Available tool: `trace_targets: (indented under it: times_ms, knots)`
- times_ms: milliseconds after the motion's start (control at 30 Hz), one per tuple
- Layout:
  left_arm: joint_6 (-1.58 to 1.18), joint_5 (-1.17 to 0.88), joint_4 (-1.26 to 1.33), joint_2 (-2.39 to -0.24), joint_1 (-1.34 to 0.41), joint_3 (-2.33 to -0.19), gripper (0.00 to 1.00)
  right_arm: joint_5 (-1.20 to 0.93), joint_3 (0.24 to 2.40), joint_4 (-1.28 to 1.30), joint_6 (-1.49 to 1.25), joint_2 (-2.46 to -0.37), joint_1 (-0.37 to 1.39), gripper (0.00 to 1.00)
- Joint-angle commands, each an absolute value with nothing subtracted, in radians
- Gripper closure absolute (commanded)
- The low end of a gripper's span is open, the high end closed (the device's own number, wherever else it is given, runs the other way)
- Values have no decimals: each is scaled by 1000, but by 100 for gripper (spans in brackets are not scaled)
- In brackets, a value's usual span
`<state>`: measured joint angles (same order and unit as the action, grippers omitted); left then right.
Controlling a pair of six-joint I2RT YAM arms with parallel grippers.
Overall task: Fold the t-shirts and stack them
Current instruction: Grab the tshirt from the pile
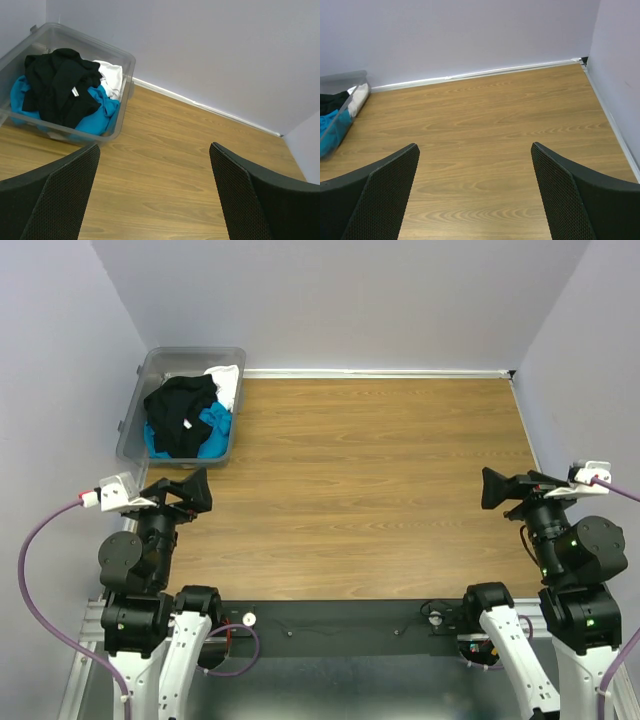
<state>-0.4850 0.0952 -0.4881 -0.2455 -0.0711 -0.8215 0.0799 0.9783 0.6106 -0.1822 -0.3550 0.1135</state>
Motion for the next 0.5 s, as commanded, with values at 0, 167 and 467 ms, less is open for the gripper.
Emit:
trace_targets:
  times_ms: [0,167,467]
  knots:
    - [-515,95,-454,-271,-67,-801,1,54,996,630,-196,-370,106,0]
    - [-571,86,-404,-372,-67,-782,1,67,1003,630,-238,-382,117,0]
    - [-664,84,-459,-797,-67,-958,1,74,994,630,-253,-370,326,0]
